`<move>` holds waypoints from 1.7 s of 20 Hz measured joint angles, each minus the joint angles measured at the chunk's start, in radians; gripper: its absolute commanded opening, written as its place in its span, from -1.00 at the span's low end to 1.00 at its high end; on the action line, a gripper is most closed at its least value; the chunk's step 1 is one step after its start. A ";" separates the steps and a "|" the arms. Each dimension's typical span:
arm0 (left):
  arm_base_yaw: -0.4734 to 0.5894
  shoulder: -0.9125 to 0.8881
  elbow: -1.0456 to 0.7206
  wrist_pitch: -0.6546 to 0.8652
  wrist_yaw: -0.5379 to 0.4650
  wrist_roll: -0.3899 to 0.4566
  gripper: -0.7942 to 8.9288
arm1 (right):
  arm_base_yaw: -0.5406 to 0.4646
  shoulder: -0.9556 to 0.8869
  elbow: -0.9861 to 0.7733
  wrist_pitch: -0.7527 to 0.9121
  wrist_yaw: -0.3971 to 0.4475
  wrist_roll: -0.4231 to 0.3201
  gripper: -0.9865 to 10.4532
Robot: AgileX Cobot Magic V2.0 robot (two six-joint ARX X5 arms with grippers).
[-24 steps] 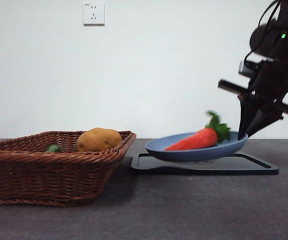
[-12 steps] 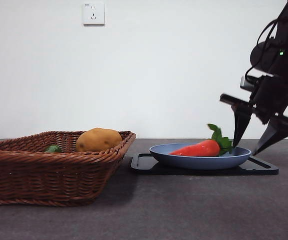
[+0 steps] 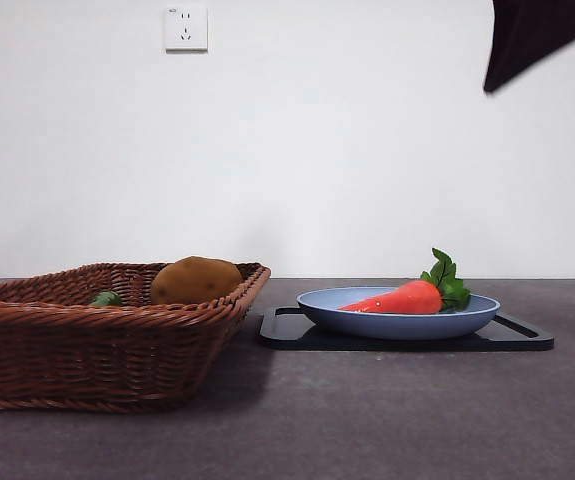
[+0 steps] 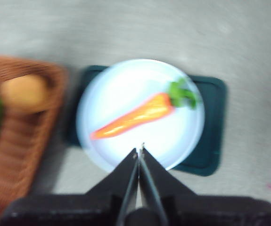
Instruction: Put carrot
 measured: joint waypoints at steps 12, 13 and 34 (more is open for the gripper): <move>0.269 -0.290 -0.269 -0.237 0.238 0.001 -0.82 | 0.255 -0.459 -0.459 0.310 0.300 -0.011 -0.82; 0.269 -0.344 -0.330 -0.219 0.240 -0.009 -0.82 | 0.257 -0.512 -0.529 0.371 0.316 -0.004 -0.82; 0.304 -0.759 -0.627 -0.189 0.261 -0.101 -0.82 | 0.267 -0.692 -0.853 0.573 0.339 0.026 -0.82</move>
